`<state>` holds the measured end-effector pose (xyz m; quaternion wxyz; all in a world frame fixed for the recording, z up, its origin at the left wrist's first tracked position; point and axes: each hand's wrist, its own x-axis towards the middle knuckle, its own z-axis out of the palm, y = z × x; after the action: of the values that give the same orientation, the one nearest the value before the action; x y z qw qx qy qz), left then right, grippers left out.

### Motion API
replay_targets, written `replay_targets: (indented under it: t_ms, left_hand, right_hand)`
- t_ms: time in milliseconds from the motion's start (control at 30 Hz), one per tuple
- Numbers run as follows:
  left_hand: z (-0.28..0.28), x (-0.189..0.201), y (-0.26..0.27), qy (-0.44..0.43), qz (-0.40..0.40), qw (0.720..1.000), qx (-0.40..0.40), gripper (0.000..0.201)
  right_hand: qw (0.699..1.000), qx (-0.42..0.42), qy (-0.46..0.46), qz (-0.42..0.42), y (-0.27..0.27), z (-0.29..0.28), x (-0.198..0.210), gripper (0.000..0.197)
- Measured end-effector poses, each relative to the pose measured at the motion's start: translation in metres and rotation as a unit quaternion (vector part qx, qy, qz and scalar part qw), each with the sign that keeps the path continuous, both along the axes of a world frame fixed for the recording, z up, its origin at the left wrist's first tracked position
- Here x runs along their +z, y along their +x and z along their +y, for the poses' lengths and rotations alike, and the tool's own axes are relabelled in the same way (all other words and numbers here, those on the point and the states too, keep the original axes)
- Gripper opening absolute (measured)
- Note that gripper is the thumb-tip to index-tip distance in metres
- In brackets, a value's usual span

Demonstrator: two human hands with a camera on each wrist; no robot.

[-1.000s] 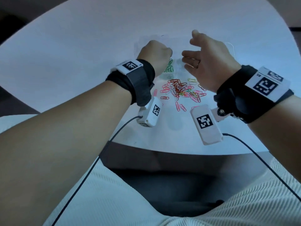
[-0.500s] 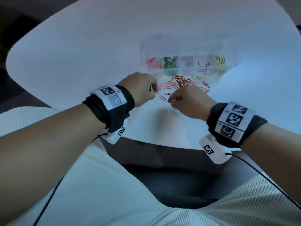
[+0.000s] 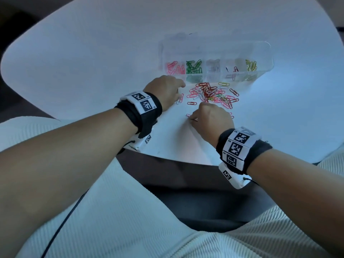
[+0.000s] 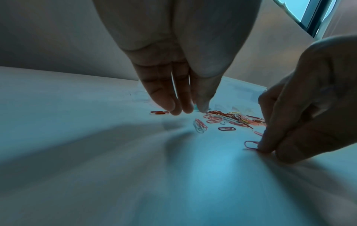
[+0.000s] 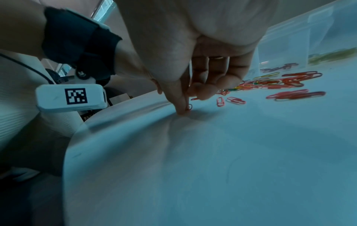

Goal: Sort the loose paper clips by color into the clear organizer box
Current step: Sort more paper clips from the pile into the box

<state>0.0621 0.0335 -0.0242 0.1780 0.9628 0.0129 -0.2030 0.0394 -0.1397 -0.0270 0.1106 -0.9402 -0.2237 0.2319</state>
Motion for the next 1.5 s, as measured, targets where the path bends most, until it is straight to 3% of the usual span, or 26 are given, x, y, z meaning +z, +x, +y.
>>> replay_targets:
  t_ms: [333, 633, 800, 1033, 1267, 1333, 1433, 1500]
  left_hand:
    - [0.000, -0.012, -0.008, -0.009, 0.006, 0.999, -0.031, 0.017]
    - [0.002, -0.012, -0.007, -0.001, -0.012, 0.999, -0.040, 0.022]
    - [-0.001, -0.014, -0.009, -0.021, -0.039, 0.995, -0.085, 0.025]
    - [0.000, -0.008, -0.007, -0.010, -0.008, 0.998, -0.064, 0.020]
    - [0.002, -0.008, -0.008, -0.080, -0.017, 0.996, 0.030, 0.018]
    - [0.001, -0.009, -0.009, -0.081, -0.020, 0.996, 0.036, 0.017]
    - [0.001, -0.010, -0.009, -0.060, -0.025, 0.998, 0.018, 0.023]
    - [0.002, -0.011, -0.008, -0.043, -0.017, 0.999, 0.009, 0.030]
  right_hand:
    - [0.999, 0.030, -0.013, -0.022, -0.003, -0.002, -0.003, 0.027]
    - [1.000, 0.006, -0.016, 0.021, -0.004, -0.005, 0.003, 0.010]
    - [1.000, -0.004, -0.003, 0.031, -0.006, -0.009, 0.006, 0.007]
    - [0.997, -0.032, 0.048, 0.059, -0.016, -0.022, 0.001, 0.010]
    - [0.963, -0.147, 0.200, 0.101, -0.002, -0.034, 0.000, 0.018]
    - [0.927, -0.219, 0.272, 0.139, 0.008, -0.038, 0.001, 0.016]
    - [0.789, -0.360, 0.424, 0.260, 0.020, -0.044, 0.011, 0.021]
    - [0.720, -0.421, 0.473, 0.285, 0.029, -0.051, 0.016, 0.025]
